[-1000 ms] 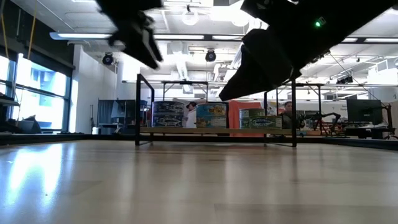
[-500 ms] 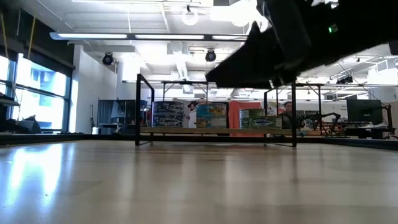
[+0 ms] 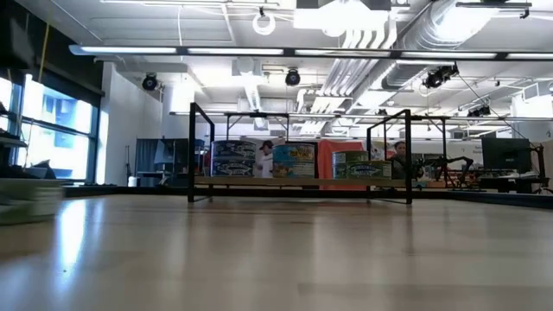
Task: Stack canned seafood by type on shelf
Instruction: Stack the light green tuna can on top of the light green tuna can on the shelf
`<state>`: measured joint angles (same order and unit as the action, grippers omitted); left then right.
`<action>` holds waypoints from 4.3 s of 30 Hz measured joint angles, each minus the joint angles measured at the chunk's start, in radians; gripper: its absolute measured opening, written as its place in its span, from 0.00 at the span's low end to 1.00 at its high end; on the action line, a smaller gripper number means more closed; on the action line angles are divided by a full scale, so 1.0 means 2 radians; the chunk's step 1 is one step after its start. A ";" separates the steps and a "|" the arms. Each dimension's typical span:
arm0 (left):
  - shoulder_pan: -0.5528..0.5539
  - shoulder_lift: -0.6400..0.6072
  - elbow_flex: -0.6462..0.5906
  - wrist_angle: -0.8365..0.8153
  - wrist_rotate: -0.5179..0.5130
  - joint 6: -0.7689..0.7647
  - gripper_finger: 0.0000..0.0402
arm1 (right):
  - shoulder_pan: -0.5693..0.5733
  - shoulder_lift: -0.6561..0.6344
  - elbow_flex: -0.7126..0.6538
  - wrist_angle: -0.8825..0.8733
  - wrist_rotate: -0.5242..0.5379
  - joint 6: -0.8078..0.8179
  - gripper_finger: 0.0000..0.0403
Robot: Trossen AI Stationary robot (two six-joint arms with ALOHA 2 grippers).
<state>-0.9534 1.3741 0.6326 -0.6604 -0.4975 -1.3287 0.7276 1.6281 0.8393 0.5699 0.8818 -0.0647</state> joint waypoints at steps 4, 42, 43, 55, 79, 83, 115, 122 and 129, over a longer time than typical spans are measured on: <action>0.067 0.022 0.000 0.155 -0.082 0.216 0.19 | 0.015 -0.024 0.000 -0.023 0.035 0.004 0.65; 0.135 0.117 0.009 0.321 0.023 0.647 0.05 | -0.062 0.095 -0.005 0.041 -0.128 0.089 0.65; 0.141 0.119 0.009 0.337 0.023 0.652 0.03 | -0.070 0.101 0.001 0.040 -0.149 0.068 0.65; 0.181 0.108 0.007 0.454 -0.042 0.665 0.00 | -0.137 0.150 0.140 -0.190 -0.203 -0.185 0.65; 0.212 0.106 0.008 0.517 -0.024 0.696 0.00 | -0.140 0.214 0.172 -0.167 -0.104 -0.140 0.37; 0.211 0.106 0.008 0.502 -0.057 0.710 0.04 | -0.138 0.208 0.172 -0.202 -0.106 -0.084 0.29; 0.225 0.108 0.008 0.498 -0.094 0.644 0.08 | -0.422 -0.041 0.122 -0.661 -0.053 -0.080 0.29; 0.225 0.108 0.008 0.497 -0.093 0.639 0.08 | -0.447 -0.041 0.078 -0.589 -0.058 -0.112 0.29; 0.225 0.108 0.008 0.497 -0.093 0.641 0.08 | -0.447 -0.042 0.070 -0.575 -0.108 -0.112 0.45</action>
<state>-0.5024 1.5906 0.6491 0.3344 -0.6841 -0.0462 -0.1658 1.5442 0.9801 -0.5793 0.6649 -0.2886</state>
